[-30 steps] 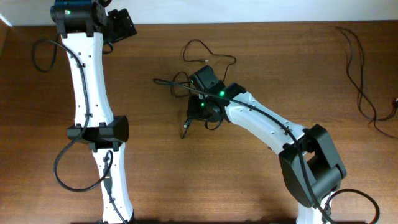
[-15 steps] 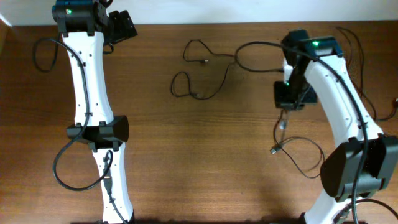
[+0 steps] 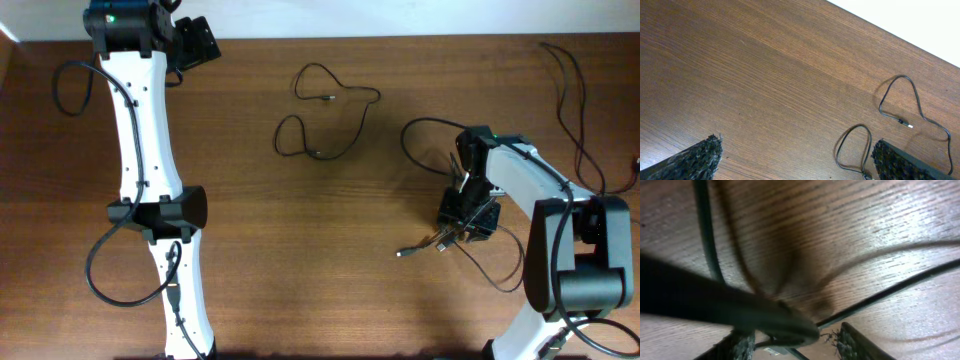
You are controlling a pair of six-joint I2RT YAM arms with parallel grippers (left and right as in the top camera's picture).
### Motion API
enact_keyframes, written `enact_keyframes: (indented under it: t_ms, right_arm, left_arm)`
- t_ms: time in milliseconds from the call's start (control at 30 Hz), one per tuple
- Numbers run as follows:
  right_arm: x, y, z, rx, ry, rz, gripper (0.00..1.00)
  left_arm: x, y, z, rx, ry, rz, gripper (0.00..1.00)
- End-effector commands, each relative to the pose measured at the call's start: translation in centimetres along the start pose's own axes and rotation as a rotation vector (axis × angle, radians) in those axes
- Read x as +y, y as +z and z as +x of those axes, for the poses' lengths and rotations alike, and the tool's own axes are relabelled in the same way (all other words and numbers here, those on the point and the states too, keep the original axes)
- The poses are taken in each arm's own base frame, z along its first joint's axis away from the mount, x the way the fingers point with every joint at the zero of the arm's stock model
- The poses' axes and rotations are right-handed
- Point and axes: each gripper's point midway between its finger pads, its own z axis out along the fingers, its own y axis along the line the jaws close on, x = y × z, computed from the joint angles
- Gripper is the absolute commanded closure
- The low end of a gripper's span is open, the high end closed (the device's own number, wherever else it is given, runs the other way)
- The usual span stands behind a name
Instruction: Untangle cables
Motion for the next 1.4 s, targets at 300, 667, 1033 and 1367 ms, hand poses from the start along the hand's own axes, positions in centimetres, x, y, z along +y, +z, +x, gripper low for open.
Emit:
enact_keyframes:
  t_ms: [300,667,1033,1367]
  right_arm:
    - [4.0,-18.4,-6.2,-0.342,-0.17,-0.119,0.96]
    - [-5.2,-15.6,-7.0,-0.229,0.066,-0.021,0.96]
    - [-3.1,-3.6,-10.6,-0.293,-0.362,-0.068,0.41]
    - [-4.3,0.4,-8.7,-0.103,0.323,-0.063,0.41]
  left_arm:
    - [-0.1,-0.6,0.0,-0.005,0.008,0.012,0.01]
    - [-0.1,-0.6,0.0,-0.005,0.008,0.012,0.01]
    - [-0.1,-0.6,-0.1,-0.005,0.008,0.012,0.01]
    - [-0.1,-0.6,0.0,-0.005,0.015,0.012,0.01]
